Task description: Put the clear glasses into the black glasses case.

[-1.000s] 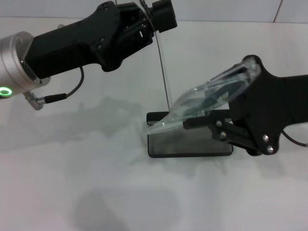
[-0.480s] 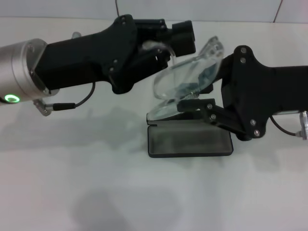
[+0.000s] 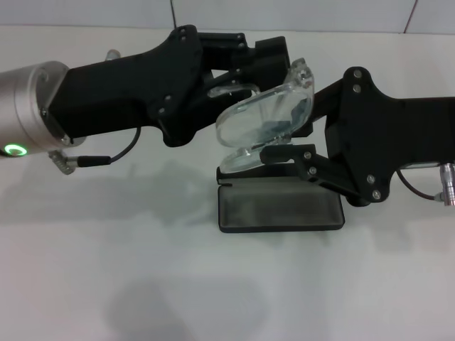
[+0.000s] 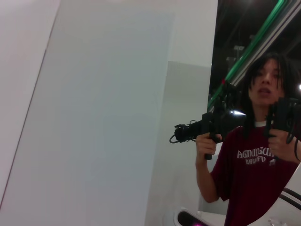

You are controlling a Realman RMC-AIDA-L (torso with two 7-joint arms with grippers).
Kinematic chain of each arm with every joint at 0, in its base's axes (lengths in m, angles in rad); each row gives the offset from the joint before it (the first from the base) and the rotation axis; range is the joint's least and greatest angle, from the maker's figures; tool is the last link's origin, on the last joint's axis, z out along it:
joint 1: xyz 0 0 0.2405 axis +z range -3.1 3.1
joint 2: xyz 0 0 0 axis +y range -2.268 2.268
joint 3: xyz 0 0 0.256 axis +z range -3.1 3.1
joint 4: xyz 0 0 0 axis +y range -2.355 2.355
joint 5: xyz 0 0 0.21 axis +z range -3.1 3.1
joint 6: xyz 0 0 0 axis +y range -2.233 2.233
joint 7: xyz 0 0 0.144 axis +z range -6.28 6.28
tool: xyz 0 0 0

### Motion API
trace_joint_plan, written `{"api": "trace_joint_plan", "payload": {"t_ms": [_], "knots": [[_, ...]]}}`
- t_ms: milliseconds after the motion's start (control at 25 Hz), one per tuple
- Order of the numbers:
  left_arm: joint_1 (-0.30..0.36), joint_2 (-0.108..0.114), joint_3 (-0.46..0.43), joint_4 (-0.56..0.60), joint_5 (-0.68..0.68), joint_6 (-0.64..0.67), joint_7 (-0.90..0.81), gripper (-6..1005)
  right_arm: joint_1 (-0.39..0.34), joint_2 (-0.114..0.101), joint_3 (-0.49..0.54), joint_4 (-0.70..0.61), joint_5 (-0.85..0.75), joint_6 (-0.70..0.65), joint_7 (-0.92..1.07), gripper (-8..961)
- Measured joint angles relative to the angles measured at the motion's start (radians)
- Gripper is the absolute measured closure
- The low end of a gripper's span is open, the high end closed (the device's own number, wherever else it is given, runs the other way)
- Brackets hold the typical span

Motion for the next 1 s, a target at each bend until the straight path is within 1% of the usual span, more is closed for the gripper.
{"api": "trace_joint_plan", "payload": {"t_ms": [360,1000], "knots": [[0.009,-0.003,-0.006,0.000,-0.006,0.000,0.000,849,-0.008,0.001,-0.004,0.003,0.004,-0.010,0.001,858],[0.023,-0.001,-0.007,-0.002,-0.024,-0.005,0.000,849,-0.015,0.003,-0.002,0.003,0.008,-0.033,0.003,860]]}}
